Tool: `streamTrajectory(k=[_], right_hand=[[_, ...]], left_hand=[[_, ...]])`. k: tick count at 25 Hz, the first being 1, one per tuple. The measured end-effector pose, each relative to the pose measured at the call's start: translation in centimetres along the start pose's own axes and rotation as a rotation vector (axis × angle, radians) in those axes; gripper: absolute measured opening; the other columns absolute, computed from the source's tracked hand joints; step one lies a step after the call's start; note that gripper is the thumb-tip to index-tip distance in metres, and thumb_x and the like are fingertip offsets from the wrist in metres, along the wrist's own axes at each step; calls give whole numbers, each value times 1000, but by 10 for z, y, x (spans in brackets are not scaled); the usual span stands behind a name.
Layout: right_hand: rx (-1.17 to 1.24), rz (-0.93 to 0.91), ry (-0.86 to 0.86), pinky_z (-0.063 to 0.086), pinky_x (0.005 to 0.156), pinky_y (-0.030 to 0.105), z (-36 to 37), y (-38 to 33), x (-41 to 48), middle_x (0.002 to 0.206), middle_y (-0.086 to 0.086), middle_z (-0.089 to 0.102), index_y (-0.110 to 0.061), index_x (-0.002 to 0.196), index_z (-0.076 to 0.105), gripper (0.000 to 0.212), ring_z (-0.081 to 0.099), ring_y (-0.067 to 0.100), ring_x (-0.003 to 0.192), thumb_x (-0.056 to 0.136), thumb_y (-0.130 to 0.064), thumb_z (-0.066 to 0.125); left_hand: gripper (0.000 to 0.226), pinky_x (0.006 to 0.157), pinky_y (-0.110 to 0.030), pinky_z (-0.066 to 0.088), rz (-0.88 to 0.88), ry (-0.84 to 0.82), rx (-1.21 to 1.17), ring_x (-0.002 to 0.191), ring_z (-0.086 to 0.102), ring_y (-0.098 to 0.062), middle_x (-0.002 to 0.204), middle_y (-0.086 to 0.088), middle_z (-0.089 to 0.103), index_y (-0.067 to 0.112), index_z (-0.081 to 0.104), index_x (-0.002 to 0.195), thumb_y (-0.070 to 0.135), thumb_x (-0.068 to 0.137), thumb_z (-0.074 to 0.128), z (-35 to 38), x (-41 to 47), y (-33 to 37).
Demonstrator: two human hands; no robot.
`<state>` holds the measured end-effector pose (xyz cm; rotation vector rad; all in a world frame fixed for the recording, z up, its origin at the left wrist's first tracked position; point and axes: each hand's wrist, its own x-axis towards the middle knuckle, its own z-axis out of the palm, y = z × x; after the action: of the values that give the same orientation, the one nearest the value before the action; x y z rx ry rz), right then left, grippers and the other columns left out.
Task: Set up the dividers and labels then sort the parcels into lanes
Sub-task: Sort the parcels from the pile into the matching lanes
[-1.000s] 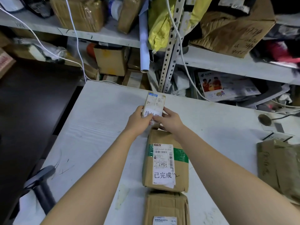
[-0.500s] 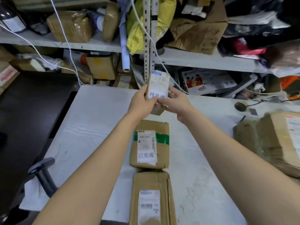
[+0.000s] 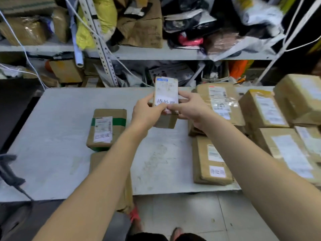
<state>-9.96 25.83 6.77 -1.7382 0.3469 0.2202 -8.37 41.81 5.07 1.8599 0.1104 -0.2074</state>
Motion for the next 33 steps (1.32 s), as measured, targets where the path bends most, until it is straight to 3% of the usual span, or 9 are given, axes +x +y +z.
streamTrajectory(k=[4, 7, 12, 16, 17, 20, 22, 28, 33], right_hand=[[-6, 37, 4, 61, 90, 45, -55, 33, -56, 93, -12, 77, -29, 131, 64, 57, 75, 15, 94, 82, -7, 84], [4, 58, -5, 62, 89, 42, -82, 56, -86, 103, -8, 76, -24, 137, 60, 62, 74, 15, 99, 82, -6, 82], [34, 43, -8, 62, 87, 37, -103, 84, -113, 119, -5, 75, -26, 140, 59, 66, 71, 13, 108, 81, -7, 84], [34, 57, -5, 60, 66, 22, -116, 99, -132, 107, -12, 76, -30, 133, 61, 60, 72, 7, 98, 83, -6, 82], [34, 69, 3, 61, 67, 23, -120, 103, -136, 107, -12, 75, -31, 133, 60, 60, 72, 8, 98, 83, -5, 81], [7, 102, 52, 62, 90, 41, -130, 118, -139, 126, -3, 72, -25, 144, 54, 72, 69, 18, 115, 81, -6, 83], [-1, 110, 86, 60, 94, 44, -137, 128, -136, 130, -1, 70, -25, 147, 51, 76, 68, 18, 118, 81, -6, 83], [-67, 129, 104, 53, 105, 47, -136, 167, -128, 142, -2, 63, -25, 154, 41, 85, 59, 13, 131, 82, -6, 83], [-162, 147, 127, 54, 104, 46, -135, 168, -119, 142, -2, 63, -25, 151, 46, 80, 59, 14, 130, 81, -11, 83]], left_hand=[[49, 86, -40, 61, -30, -51, -43, 95, 71, -12, 99, 12, 75, 42, 69, 126, 38, 77, 76, 60, -64, -8], [51, 88, -37, 61, -38, -50, -28, 99, 68, -9, 106, 13, 73, 41, 66, 130, 39, 81, 79, 89, -99, -13], [56, 70, -19, 53, -10, -72, 17, 102, 61, -10, 116, 11, 65, 36, 56, 143, 34, 91, 75, 112, -131, -21], [57, 71, -23, 57, -34, -103, 45, 95, 62, -6, 122, 9, 68, 37, 57, 142, 39, 88, 77, 126, -141, -34], [58, 70, -23, 57, -40, -116, 53, 94, 62, -5, 124, 9, 68, 37, 57, 142, 39, 88, 77, 131, -143, -36], [60, 62, -14, 51, -48, -160, 40, 93, 59, -2, 123, 10, 65, 35, 54, 145, 36, 90, 76, 148, -148, -44], [60, 61, -12, 51, -53, -187, 20, 92, 57, 2, 119, 13, 63, 35, 52, 147, 32, 91, 75, 160, -148, -49], [66, 94, -34, 59, -62, -232, 103, 116, 61, -7, 134, 16, 65, 41, 49, 148, 42, 88, 77, 184, -141, -83], [67, 91, -28, 55, -40, -265, 151, 115, 55, -6, 141, 12, 61, 36, 47, 151, 41, 90, 75, 182, -130, -84]])
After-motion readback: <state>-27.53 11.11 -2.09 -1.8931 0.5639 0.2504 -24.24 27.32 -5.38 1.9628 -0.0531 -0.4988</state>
